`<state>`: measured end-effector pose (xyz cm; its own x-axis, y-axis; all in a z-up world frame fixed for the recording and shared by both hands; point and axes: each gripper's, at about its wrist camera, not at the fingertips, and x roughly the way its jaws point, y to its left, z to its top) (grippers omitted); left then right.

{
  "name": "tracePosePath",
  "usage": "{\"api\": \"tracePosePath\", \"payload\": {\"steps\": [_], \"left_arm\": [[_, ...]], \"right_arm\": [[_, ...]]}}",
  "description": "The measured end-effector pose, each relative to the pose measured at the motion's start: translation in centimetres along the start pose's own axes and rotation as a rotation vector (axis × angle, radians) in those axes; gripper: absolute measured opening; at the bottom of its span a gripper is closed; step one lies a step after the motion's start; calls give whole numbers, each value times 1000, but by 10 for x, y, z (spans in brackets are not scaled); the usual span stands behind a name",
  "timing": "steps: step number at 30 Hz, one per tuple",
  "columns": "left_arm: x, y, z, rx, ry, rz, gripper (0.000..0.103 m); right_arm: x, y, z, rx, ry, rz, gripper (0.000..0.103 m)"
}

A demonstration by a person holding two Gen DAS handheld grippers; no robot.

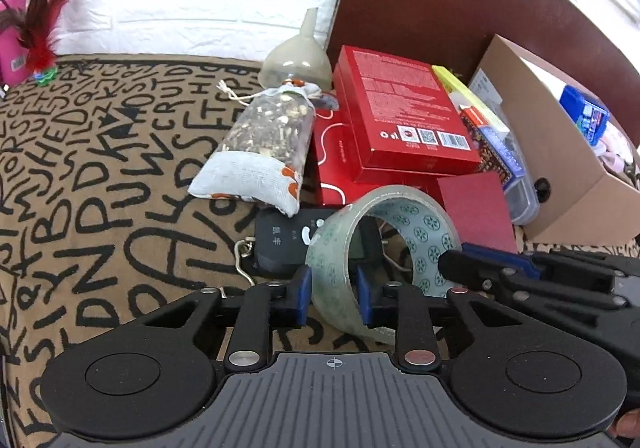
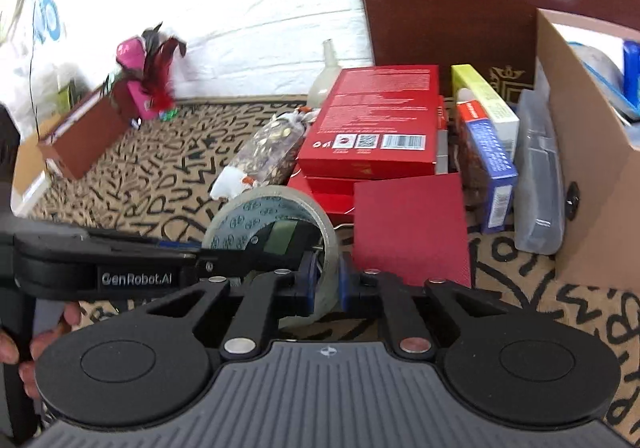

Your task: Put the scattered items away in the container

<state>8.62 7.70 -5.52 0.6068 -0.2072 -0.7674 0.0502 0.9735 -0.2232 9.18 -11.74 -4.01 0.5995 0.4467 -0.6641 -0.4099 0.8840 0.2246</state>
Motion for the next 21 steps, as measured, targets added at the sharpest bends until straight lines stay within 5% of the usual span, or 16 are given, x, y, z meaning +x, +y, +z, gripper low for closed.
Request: {"api": "tracePosePath", "payload": {"steps": [4,7,21], "left_arm": [[13,2,0,-12,20,25,45],[10,-4,-2,15,14,45,27],[-39,-71,-51,159,69,-67,26]], "right_arm": [[9,3,0,-8,9,-2,15],[6,4,-1,-1,12,-18,14],[-95,-5,-50,38,24,-77,14]]}}
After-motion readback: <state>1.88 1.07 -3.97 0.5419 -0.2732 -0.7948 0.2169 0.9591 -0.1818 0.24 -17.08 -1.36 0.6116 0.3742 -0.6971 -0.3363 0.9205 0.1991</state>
